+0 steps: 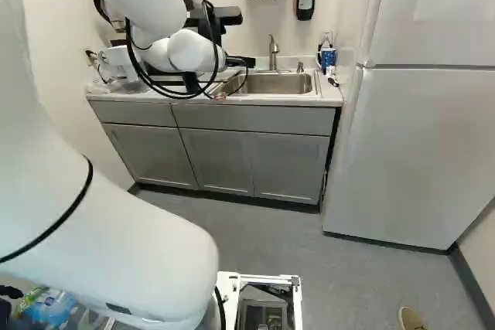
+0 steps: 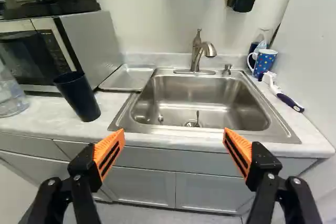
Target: Rinse the cup and place it in the tray
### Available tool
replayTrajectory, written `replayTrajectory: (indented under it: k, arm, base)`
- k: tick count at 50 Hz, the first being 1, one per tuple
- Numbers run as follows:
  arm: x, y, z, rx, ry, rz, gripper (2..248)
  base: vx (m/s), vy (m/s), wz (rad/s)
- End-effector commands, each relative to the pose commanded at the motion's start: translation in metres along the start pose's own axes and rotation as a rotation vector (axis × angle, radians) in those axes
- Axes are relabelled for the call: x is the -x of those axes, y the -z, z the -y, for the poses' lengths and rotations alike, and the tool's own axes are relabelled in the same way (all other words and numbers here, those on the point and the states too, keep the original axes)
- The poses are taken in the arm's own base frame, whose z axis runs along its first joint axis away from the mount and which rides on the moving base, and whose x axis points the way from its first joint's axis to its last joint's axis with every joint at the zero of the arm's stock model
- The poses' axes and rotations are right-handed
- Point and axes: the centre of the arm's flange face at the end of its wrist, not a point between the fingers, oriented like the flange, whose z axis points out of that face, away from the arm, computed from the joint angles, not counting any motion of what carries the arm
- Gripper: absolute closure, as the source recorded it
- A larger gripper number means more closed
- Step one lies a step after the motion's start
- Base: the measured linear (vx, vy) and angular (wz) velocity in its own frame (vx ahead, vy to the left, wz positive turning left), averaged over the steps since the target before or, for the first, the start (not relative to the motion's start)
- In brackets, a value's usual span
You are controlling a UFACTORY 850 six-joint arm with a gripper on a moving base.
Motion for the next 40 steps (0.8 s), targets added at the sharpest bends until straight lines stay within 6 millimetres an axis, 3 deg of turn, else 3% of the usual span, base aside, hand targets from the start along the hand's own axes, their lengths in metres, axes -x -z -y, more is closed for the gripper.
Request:
replayTrajectory:
  k: [40]
  arm:
    - [-0.04, -0.001, 0.001, -0.001, 0.0, -0.01, 3]
  base:
    - [0.0, 0.0, 0.0]
